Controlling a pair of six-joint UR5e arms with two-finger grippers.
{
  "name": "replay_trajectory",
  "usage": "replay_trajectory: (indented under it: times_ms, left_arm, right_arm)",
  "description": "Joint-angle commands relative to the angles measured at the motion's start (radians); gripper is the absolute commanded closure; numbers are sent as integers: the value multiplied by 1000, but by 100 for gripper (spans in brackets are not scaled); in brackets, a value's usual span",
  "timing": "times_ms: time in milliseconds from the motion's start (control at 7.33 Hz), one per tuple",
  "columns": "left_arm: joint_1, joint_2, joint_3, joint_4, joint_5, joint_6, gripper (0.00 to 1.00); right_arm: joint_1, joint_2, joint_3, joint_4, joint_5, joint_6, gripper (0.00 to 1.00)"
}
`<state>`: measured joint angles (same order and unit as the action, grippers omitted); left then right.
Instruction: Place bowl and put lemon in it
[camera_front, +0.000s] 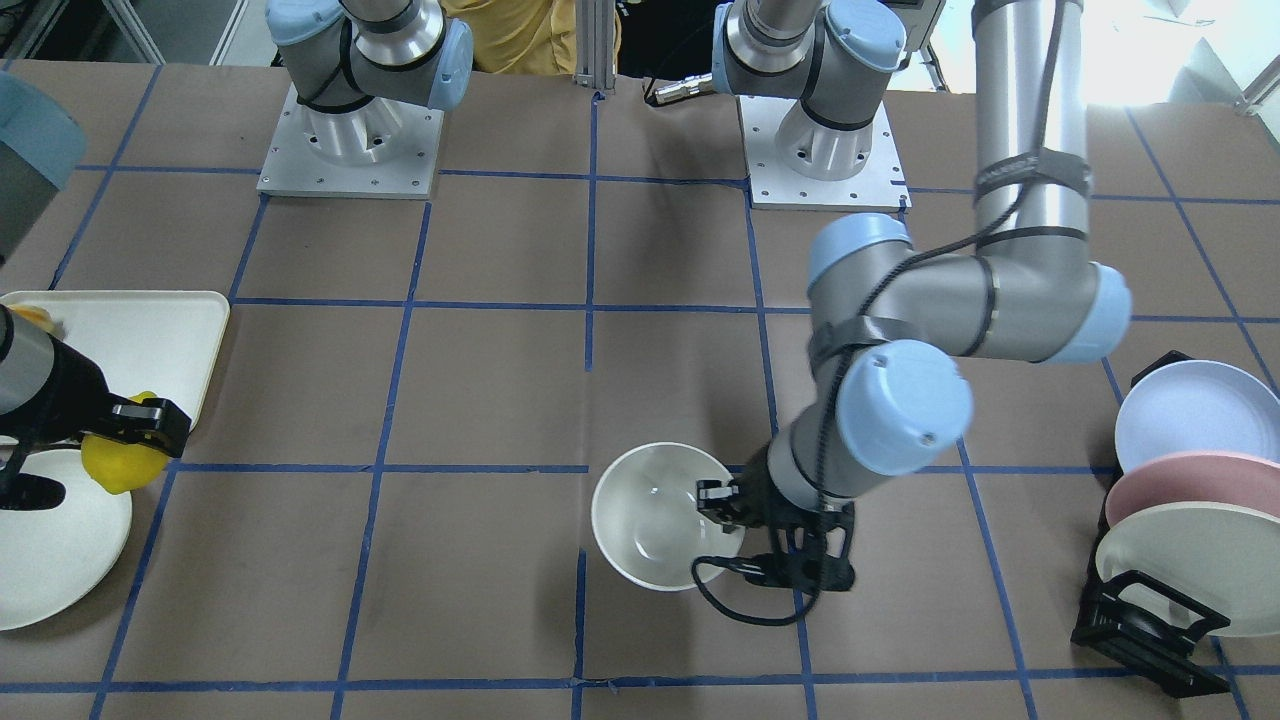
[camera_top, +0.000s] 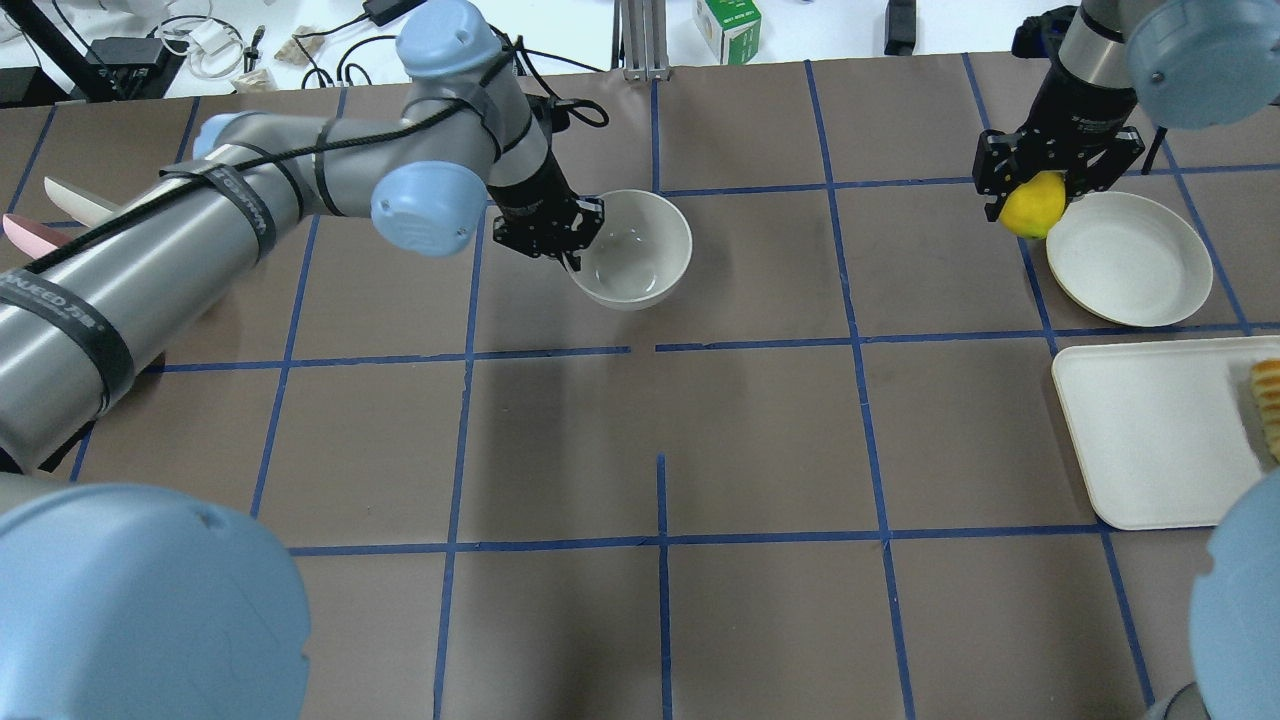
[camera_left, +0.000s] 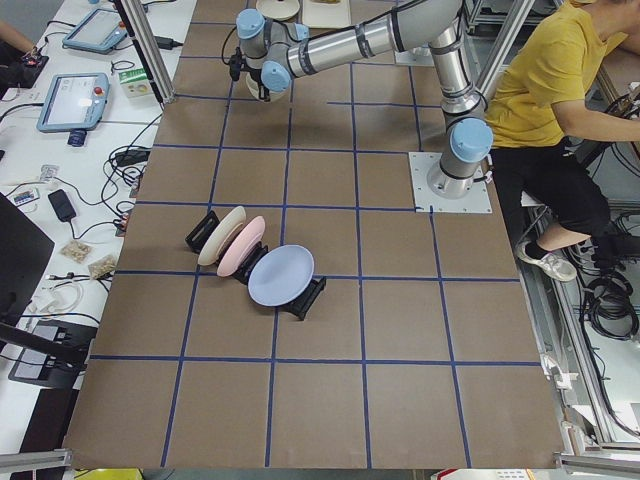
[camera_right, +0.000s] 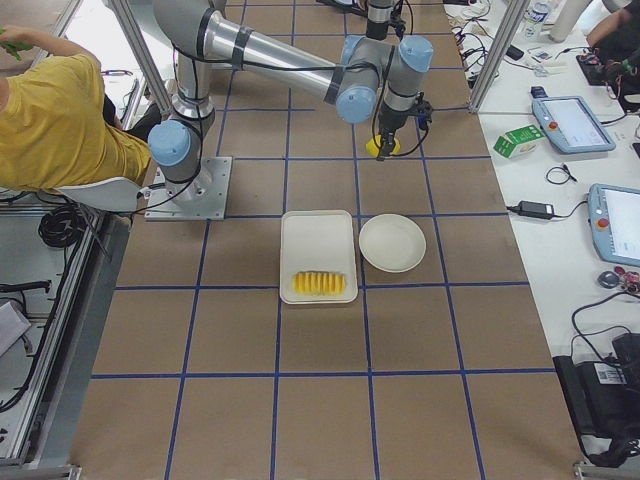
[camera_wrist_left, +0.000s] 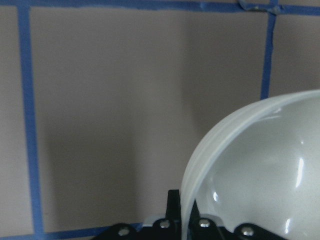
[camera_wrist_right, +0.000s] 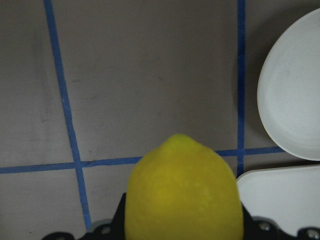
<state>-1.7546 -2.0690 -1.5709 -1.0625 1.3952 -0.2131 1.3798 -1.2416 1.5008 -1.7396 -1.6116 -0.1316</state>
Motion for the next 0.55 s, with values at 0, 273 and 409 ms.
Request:
replay_trajectory:
  times_ms: [0,273,409]
  left_arm:
    - [-40,26,-105,61,2,-57,100]
    - [-40,29,-118,65,4,-57,100]
    - [-40,21,-118,64,10,-52,37]
  right_arm:
    - [135,5,-1,-14,6,93,100]
    - [203,16,-1,-17,13,144,100]
    - [220,22,-1,-32,74,147,100]
